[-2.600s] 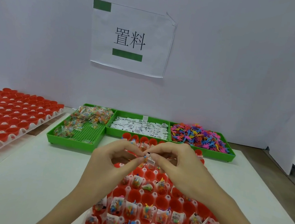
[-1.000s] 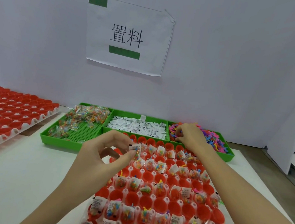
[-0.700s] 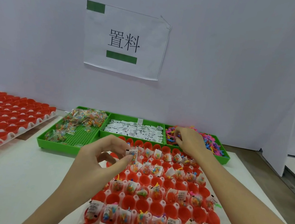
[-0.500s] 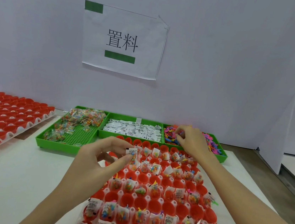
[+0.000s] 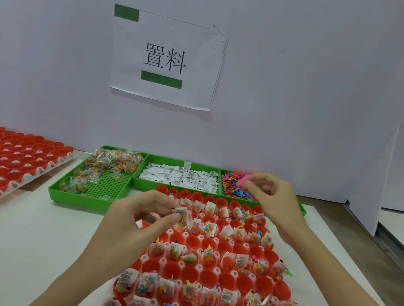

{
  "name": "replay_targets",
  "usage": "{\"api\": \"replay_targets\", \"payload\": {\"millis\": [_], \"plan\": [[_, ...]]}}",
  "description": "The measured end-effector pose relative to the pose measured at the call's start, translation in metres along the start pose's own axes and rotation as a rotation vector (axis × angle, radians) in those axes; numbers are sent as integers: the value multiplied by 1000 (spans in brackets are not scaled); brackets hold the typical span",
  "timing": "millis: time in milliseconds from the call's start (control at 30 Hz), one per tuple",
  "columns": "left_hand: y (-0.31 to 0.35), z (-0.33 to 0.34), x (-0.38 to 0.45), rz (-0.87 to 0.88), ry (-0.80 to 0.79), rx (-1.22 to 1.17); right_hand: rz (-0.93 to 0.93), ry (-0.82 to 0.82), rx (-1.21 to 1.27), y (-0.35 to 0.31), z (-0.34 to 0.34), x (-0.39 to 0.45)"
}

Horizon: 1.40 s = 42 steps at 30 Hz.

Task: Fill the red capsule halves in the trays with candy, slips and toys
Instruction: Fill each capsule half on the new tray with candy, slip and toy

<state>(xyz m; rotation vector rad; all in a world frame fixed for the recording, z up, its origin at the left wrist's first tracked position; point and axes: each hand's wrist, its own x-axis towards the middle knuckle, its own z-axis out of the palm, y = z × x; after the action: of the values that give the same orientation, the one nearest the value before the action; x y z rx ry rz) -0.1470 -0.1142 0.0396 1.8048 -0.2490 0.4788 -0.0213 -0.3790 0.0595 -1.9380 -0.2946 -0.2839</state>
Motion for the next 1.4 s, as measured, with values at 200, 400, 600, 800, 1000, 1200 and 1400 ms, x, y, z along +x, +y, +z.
{"api": "replay_targets", "payload": {"millis": [200,400,600,800,1000,1200,1400], "plan": [[11,8,-9,36,-58,-12,-46,-202,82,-43,10,-98],[17,21,-20,73,-141,43,-29,-110,119,-39,16,-128],[18,25,-21,135,-185,68,-42,-141,127,-40,11,-131],[18,34,-27,27,-136,-34,-71,-202,114,-43,8,-135],[22,37,-32,-3,-46,-40,-88,-277,84,-44,2,-135],[27,41,-39,38,-104,-31,-103,-369,61,-45,-10,-133],[32,48,-46,100,-165,44,-42,-478,32,-44,-25,-132]]}}
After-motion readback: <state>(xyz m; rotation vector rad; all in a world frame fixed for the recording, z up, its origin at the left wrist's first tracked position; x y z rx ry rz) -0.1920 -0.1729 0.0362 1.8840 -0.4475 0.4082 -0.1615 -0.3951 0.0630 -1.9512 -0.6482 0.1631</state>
